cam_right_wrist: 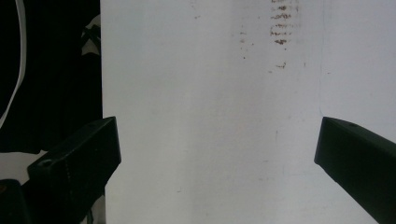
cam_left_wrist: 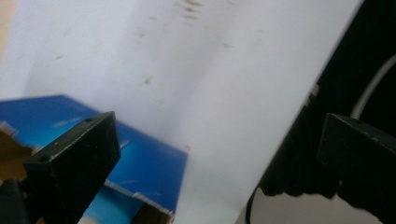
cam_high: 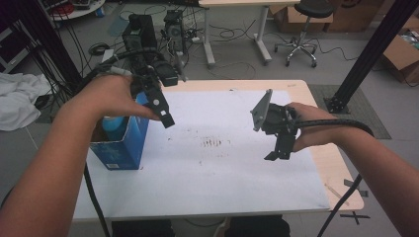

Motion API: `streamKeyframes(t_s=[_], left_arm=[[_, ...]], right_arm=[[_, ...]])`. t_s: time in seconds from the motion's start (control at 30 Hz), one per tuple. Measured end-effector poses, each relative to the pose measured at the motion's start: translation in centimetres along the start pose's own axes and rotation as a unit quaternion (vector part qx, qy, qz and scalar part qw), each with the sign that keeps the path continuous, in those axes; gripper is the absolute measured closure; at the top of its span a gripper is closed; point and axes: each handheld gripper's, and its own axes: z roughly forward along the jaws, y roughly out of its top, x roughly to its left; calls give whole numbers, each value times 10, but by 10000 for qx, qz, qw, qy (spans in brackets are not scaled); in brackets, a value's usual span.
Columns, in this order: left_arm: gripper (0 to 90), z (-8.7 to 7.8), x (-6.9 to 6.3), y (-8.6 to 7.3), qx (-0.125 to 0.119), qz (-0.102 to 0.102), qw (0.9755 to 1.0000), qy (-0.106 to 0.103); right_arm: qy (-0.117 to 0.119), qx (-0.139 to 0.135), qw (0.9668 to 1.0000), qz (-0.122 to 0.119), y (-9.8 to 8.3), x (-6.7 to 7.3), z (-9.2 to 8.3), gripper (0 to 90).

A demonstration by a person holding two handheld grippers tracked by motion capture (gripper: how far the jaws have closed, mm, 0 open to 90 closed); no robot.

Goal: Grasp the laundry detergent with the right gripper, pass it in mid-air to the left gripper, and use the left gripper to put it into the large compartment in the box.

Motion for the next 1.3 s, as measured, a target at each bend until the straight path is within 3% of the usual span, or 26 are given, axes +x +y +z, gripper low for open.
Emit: streamKeyframes(t_s=[0.13, 0.23, 0.43, 0.53, 0.8, 1.03, 1.3], left_arm=[[1, 8, -14, 12, 115, 663, 9977, -91], [1, 14, -24, 18, 202, 1094, 9936, -212], [1, 26, -37, 27, 444, 1561, 9864, -272], [1, 29, -41, 31, 517, 1674, 9842, -276], [1, 36, -42, 39, 519, 1755, 9826, -314], [1, 37, -37, 37, 450, 1703, 9838, -332], [1, 36, -33, 31, 395, 1695, 9843, -295]], right_arm=[[22, 95, 9999, 23, 0, -3, 2, 2], [42, 115, 9999, 57, 0, -5, 2, 2], [96, 205, 9997, 67, -1, -6, 3, 2], [139, 318, 9994, 11, -1, -5, 6, 2], [220, 387, 9990, -84, -3, -12, 9, 2], [212, 405, 9989, -52, -7, -22, 10, 2], [170, 334, 9993, -37, -7, -23, 9, 2]])
